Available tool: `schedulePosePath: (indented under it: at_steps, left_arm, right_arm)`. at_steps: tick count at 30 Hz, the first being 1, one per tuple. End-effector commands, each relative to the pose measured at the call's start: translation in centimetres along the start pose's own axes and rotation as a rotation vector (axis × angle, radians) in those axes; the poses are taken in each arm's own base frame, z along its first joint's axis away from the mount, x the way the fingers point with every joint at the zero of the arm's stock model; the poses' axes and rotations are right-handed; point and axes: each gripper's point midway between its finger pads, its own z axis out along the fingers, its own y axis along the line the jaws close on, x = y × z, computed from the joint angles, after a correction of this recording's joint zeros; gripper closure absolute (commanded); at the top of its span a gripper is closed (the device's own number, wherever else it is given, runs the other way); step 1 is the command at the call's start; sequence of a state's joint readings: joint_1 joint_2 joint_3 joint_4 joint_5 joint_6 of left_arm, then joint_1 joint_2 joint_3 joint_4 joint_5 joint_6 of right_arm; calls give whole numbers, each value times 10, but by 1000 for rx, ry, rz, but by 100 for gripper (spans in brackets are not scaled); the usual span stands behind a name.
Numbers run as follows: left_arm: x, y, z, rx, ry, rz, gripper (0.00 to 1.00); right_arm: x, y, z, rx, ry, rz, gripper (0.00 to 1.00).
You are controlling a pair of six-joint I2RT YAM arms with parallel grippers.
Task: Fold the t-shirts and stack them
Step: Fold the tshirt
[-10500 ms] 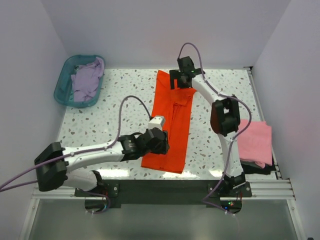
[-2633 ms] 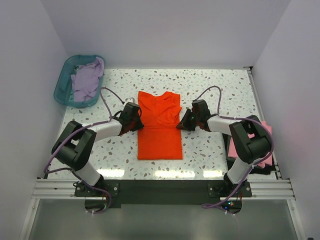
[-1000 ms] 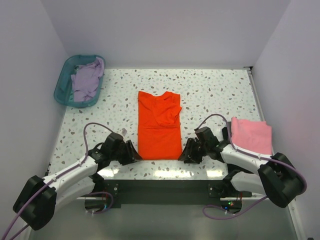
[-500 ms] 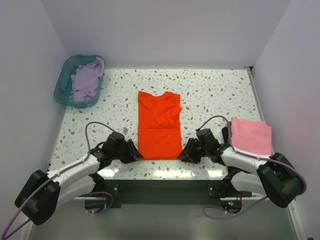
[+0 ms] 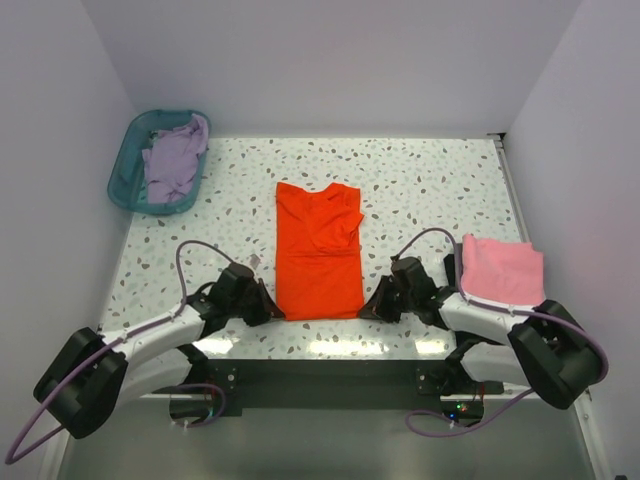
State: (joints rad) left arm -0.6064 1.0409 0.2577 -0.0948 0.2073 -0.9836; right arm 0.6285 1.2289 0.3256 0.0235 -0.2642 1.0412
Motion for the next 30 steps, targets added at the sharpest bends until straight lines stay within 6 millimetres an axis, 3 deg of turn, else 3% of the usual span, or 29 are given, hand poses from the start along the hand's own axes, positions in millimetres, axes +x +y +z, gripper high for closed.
schedulePosePath:
  at_steps: [1,8,10,13,17,22,30]
  left_arm:
    - [8,25,-1,-120,21,37,100]
    - [37,27,-14,-150,46,54,100]
    - [43,26,-20,-152,40,50,100]
    - [54,15,-27,-127,51,49,100]
    - [34,-2,-37,-129,-32,85,100]
    - [-3,-47,-49,-109,-136,150,100]
    - [-70,-110,-66,-45,-251,207,100]
  right_arm:
    - [2,-45,-1,178,-11,-103,100]
    - [35,-53,-24,189,47,-262,100]
    - [44,-46,-34,165,33,-298,100]
    - [31,-26,-48,120,-52,-336,100]
    - [16,0,-66,81,-118,-368,100]
    - [0,19,-74,96,-163,-418,100]
    - [-39,79,-99,59,-307,-462,100]
